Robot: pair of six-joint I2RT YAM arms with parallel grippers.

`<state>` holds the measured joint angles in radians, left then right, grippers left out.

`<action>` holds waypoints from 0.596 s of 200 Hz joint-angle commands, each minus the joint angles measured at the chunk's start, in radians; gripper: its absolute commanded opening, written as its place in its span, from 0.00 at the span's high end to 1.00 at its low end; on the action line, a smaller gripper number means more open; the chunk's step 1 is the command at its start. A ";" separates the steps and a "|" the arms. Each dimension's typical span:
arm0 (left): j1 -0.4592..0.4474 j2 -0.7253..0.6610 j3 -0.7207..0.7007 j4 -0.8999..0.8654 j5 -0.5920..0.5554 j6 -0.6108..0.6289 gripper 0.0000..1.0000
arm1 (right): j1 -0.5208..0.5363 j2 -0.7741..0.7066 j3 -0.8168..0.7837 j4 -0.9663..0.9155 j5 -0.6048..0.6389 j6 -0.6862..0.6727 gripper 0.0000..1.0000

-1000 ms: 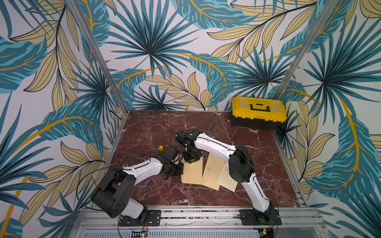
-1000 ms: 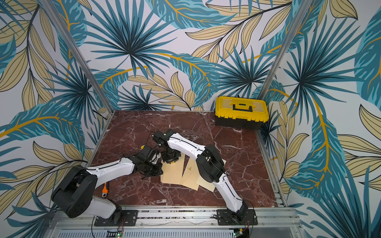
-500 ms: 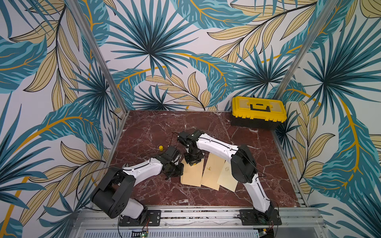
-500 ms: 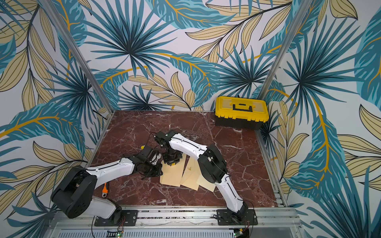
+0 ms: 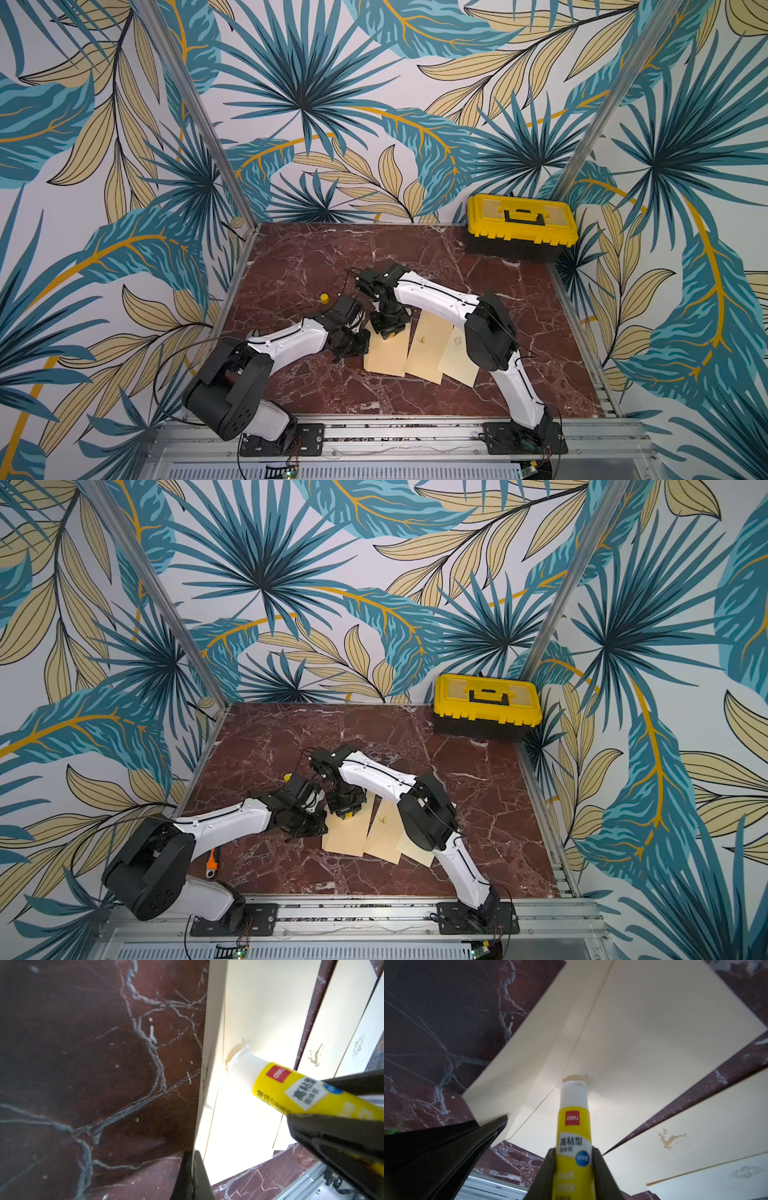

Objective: Seal the envelope with a glue stick
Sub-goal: Apply the envelope at the center of the board.

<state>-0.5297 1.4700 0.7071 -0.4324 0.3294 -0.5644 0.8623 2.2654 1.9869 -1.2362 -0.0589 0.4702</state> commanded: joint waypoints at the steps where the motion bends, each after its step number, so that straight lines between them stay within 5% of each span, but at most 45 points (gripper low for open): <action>1: -0.001 -0.020 0.007 -0.018 -0.014 0.021 1.00 | -0.003 0.065 0.025 -0.010 0.098 0.007 1.00; 79: -0.001 -0.031 0.005 -0.026 -0.022 0.018 1.00 | -0.024 0.103 0.088 0.028 0.153 0.019 1.00; 119: 0.000 -0.036 0.006 -0.027 -0.039 0.006 1.00 | -0.025 0.060 0.068 0.011 0.035 0.010 1.00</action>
<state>-0.5297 1.4612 0.7071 -0.4328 0.3172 -0.5575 0.8421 2.3238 2.0865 -1.2251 0.0292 0.4782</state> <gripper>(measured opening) 0.045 0.273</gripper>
